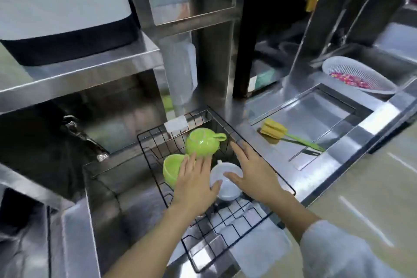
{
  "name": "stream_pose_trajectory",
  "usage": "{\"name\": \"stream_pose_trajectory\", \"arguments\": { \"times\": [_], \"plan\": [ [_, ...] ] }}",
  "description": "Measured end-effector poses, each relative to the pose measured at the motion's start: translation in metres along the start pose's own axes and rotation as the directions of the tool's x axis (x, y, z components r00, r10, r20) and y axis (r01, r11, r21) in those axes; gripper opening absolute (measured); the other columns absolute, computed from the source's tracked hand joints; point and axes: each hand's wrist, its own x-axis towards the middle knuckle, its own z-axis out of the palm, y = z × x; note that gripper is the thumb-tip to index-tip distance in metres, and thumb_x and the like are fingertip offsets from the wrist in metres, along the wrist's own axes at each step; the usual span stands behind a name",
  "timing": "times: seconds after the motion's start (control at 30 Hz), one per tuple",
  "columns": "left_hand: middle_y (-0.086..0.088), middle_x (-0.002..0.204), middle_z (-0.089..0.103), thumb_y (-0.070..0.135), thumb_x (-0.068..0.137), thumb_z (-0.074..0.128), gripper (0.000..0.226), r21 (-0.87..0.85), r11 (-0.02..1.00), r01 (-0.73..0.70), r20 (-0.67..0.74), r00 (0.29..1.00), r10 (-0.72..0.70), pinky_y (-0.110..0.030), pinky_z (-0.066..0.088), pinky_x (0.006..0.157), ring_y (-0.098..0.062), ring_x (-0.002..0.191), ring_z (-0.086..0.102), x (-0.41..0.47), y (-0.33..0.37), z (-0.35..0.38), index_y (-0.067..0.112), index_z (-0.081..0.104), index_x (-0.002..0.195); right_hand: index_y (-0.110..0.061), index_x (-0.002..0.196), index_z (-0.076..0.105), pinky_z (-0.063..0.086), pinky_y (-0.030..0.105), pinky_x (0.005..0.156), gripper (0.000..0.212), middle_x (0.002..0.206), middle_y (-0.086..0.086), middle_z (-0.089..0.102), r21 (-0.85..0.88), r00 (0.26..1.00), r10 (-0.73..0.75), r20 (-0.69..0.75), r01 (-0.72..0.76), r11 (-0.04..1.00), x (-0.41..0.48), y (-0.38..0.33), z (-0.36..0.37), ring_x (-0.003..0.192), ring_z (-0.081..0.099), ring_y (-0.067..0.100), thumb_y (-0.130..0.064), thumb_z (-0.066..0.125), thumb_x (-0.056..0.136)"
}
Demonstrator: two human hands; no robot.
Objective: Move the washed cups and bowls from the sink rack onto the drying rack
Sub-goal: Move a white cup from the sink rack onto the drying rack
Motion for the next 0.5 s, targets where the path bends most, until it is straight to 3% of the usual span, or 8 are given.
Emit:
{"name": "stream_pose_trajectory", "arguments": {
  "times": [0.1,0.2,0.27,0.4,0.5],
  "plan": [
    [-0.008,0.148,0.037,0.042,0.091,0.039,0.063,0.021,1.000,-0.011,0.072,0.997,0.009,-0.039,0.003,0.118,-0.024,0.142,0.021,0.000,0.008,0.010,0.014,0.020,0.144,-0.012,0.143,0.020,0.044,0.042,0.094,0.068,0.142,0.013,0.038,0.010,0.983,0.108,0.151,-0.111,0.994,0.003,0.003,0.005,0.125,0.044,0.032,-0.043,0.049,0.090],
    [-0.011,0.127,0.056,0.038,0.091,0.039,0.053,-0.002,1.000,0.028,0.098,0.995,-0.027,-0.037,0.026,0.105,-0.028,0.120,0.045,0.000,0.016,0.014,0.014,0.029,0.137,-0.009,0.135,0.030,0.045,0.041,0.089,0.057,0.129,0.017,0.052,0.041,0.934,0.192,0.303,-0.215,0.976,0.005,0.004,0.009,0.115,0.052,0.034,-0.039,0.049,0.090],
    [-0.012,0.121,0.058,0.035,0.091,0.040,0.051,-0.019,0.997,0.081,0.078,0.994,-0.080,-0.035,0.033,0.094,-0.028,0.112,0.048,0.001,0.018,0.012,0.012,0.030,0.135,-0.010,0.129,0.034,0.047,0.039,0.083,0.050,0.122,0.018,0.057,0.113,0.910,0.225,0.348,-0.279,0.954,0.007,0.004,0.012,0.107,0.056,0.035,-0.036,0.051,0.089],
    [-0.011,0.121,0.056,0.031,0.092,0.040,0.041,-0.044,0.987,0.153,0.054,0.987,-0.151,-0.035,0.037,0.092,-0.028,0.112,0.049,0.002,0.027,0.011,0.009,0.038,0.127,-0.009,0.112,0.041,0.053,0.038,0.054,0.024,0.101,0.017,0.059,0.263,0.887,0.291,0.359,-0.396,0.880,0.011,0.006,0.017,0.077,0.067,0.039,-0.021,0.045,0.091],
    [-0.012,0.125,0.050,0.031,0.092,0.041,0.040,-0.195,0.953,0.233,0.150,0.967,-0.205,-0.036,0.044,0.082,-0.032,0.110,0.053,0.002,0.031,0.010,0.007,0.040,0.124,-0.007,0.106,0.041,0.059,0.044,0.055,0.019,0.102,0.020,0.055,0.290,0.877,0.319,0.360,-0.430,0.855,0.013,0.005,0.017,0.070,0.067,0.039,-0.004,0.036,0.087]
  ]
}}
